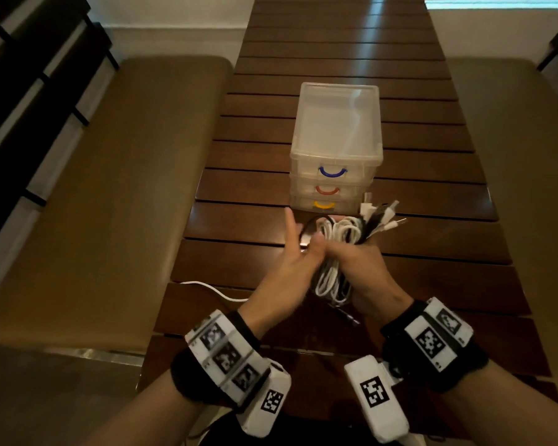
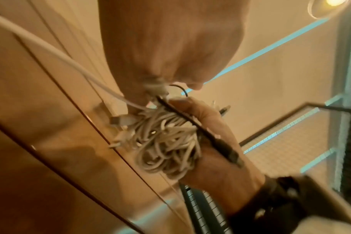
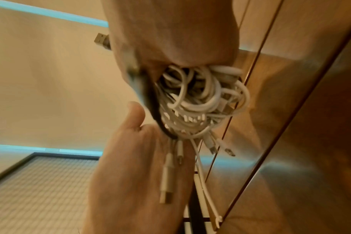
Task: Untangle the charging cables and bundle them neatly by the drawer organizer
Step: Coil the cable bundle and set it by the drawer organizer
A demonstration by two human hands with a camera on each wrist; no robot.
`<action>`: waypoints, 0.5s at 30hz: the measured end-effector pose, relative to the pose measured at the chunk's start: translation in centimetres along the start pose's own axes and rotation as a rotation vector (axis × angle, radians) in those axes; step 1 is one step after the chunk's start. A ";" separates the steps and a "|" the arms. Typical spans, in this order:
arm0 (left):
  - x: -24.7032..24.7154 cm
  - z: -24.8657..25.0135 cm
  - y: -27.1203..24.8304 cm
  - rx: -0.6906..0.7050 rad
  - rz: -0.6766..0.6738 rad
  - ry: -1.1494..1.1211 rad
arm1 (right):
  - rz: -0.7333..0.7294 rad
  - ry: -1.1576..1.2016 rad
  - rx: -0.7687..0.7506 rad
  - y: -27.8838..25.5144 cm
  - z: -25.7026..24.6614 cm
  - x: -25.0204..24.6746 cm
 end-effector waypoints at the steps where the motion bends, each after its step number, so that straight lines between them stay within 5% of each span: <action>1: 0.2 -0.4 -0.3 0.026 -0.003 0.080 | 0.001 0.048 0.051 0.0 0.1 -0.1; 7: 0.6 -1.7 -1.1 0.144 0.007 0.236 | -0.180 0.190 0.081 -0.1 -0.6 0.3; 15: 0.4 -0.3 -1.4 0.124 0.006 0.827 | -0.210 0.049 0.092 -0.5 -0.6 -0.9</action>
Point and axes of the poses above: each hand's wrist, its own y-axis towards the middle knuckle, its own x-axis out of the palm, z = x × y, the point moved 4 cm from there along y, towards the middle knuckle, and after that the axes turned 6 degrees about -x, right-handed, at the moved point
